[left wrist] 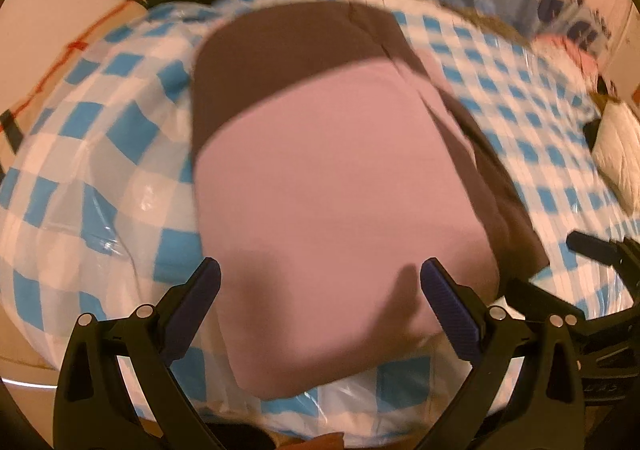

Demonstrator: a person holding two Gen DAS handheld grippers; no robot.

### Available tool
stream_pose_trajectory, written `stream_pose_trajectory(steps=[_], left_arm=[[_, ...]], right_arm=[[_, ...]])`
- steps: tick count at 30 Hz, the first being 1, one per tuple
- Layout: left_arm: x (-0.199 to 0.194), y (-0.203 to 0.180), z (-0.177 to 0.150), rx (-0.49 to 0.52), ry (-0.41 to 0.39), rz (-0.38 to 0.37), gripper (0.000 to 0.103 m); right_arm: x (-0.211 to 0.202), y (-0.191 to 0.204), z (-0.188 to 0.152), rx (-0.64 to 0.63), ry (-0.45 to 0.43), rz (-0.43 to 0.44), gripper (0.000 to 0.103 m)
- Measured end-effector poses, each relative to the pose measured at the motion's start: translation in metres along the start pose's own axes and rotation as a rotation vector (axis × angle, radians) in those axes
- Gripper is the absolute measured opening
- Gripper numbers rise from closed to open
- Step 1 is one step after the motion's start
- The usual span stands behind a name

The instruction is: Fold large clothes

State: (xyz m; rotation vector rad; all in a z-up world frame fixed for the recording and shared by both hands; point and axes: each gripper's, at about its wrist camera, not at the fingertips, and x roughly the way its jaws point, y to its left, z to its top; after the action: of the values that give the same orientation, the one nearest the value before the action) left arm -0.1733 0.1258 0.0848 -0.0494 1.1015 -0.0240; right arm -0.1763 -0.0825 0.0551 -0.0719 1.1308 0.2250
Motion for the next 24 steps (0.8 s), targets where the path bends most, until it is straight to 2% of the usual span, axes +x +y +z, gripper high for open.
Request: stream_pose_trajectory(steps=[2, 24], left_arm=[[0.006, -0.003, 0.001, 0.021, 0.028, 0.012, 0.096], [0.004, 0.006, 0.004, -0.015, 0.007, 0.033, 0.096]], right_arm=[[0.003, 0.000, 0.000, -0.001, 0.010, 0.001, 0.096], [0.014, 0.004, -0.003, -0.010, 0.040, 0.025, 0.096]])
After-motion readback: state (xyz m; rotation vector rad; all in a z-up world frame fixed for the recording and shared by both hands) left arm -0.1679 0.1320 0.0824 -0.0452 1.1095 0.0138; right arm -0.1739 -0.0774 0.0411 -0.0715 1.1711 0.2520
